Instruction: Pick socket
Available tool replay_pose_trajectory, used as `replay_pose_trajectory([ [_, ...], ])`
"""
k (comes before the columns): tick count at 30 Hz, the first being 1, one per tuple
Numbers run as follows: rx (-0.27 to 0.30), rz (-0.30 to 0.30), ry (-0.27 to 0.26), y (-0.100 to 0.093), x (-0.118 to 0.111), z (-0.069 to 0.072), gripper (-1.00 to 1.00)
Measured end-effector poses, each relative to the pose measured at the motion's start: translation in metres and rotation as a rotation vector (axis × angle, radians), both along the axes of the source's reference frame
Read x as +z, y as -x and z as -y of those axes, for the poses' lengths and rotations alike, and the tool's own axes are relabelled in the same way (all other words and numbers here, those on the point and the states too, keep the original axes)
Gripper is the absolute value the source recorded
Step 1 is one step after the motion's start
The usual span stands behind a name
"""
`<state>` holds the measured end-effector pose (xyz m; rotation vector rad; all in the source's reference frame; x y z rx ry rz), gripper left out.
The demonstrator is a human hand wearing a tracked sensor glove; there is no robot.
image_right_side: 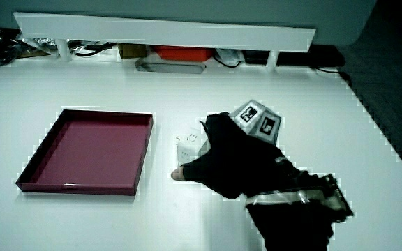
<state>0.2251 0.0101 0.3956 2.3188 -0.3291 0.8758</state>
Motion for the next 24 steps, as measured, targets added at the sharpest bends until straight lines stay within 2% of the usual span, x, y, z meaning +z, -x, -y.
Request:
replay_pose_trajectory([
  [7,0.014,-0.005,0.031,-0.001,0.02,0.017,0.0],
  [14,0.01,-0.022,0.202,0.012,0.027,0.031,0.0],
  [16,0.014,-0.001,0.211,0.014,0.033,0.036,0.0],
  [17,0.02,-0.016,0.23,0.015,0.035,0.038,0.0],
  [24,0.025,-0.005,0.292,0.024,0.065,0.05,0.0],
])
